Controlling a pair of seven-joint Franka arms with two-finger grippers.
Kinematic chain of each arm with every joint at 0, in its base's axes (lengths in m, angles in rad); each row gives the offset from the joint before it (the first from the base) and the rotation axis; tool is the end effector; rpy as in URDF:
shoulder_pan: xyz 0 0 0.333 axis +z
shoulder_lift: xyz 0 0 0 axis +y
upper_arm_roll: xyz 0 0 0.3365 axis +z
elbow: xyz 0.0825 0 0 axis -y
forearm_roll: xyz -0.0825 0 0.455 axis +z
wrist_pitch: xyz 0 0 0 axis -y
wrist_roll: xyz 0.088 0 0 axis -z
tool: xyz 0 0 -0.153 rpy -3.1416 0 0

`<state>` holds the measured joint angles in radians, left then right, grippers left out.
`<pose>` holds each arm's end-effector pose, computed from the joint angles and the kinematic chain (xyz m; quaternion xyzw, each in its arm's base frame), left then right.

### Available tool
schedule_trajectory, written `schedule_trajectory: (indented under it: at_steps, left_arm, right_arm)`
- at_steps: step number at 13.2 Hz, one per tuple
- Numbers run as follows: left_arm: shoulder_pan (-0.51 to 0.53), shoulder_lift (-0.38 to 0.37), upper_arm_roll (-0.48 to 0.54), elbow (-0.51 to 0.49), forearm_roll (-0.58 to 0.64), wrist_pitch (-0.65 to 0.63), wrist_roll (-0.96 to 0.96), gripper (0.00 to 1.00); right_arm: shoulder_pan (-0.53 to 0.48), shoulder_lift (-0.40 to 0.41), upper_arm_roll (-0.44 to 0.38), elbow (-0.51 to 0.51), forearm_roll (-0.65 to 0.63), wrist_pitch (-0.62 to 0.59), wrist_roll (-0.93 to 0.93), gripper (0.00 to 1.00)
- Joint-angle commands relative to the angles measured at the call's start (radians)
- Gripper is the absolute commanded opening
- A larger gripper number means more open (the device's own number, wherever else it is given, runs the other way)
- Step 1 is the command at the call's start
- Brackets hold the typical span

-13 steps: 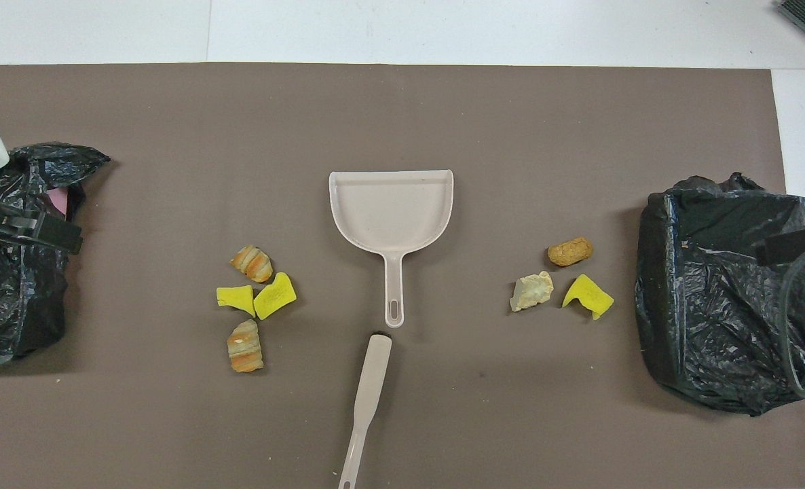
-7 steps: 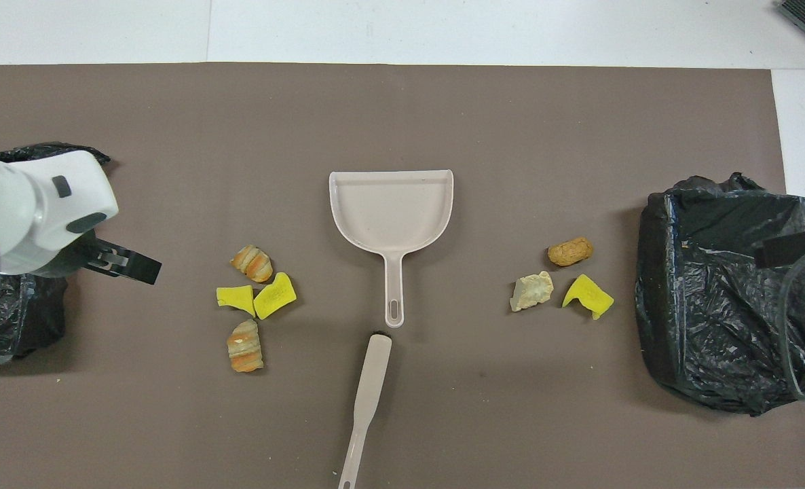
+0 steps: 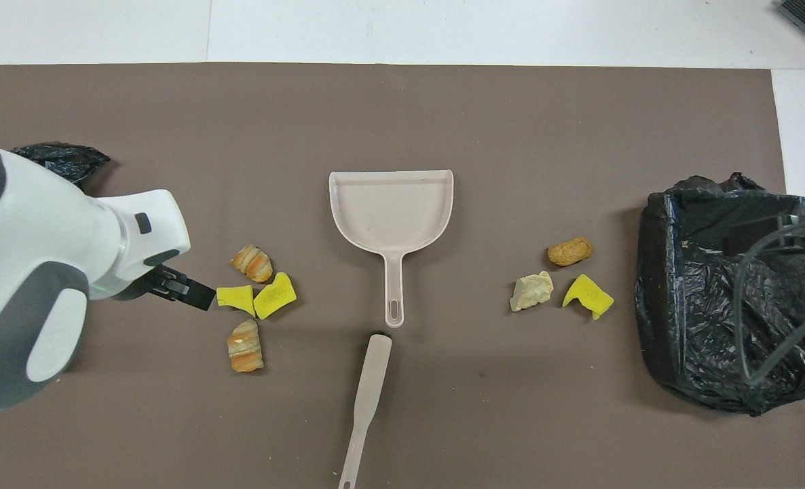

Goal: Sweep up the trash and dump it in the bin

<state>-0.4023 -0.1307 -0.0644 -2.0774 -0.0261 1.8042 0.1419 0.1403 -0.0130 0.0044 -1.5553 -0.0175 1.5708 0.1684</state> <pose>0.4956 -0.2540 0.4230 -0.9529 0.2946 0.0717 0.0033 0.6168 0.0872 0.6156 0.9998 -0.0120 0.0154 0.0065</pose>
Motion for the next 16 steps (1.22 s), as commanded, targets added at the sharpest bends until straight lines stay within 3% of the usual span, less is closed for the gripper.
schedule_trajectory:
  at_steps: [1,6,9,12,16]
  left_arm:
    - [-0.129,-0.086,0.018,-0.151,-0.008,0.079,-0.057,1.00]
    - [-0.370,-0.086,0.018,-0.315,-0.008,0.260,-0.283,1.00]
    - [-0.481,-0.067,0.018,-0.360,-0.008,0.338,-0.414,1.00]
    - [-0.518,-0.072,0.018,-0.438,-0.008,0.409,-0.493,1.00]
    - [-0.533,-0.076,0.018,-0.454,-0.008,0.408,-0.583,0.96]
  right_arm:
    - [0.039,0.034,0.002,-0.009,0.010,0.050,0.026,1.00]
    - [0.113,0.116,0.003,-0.006,0.019,0.106,0.071,1.00]
    - [0.148,0.159,0.003,-0.008,0.054,0.133,0.114,1.00]
    - [0.199,0.189,0.005,-0.031,0.063,0.173,0.167,1.00]
    - [0.254,0.202,0.005,-0.091,0.093,0.248,0.223,1.00]
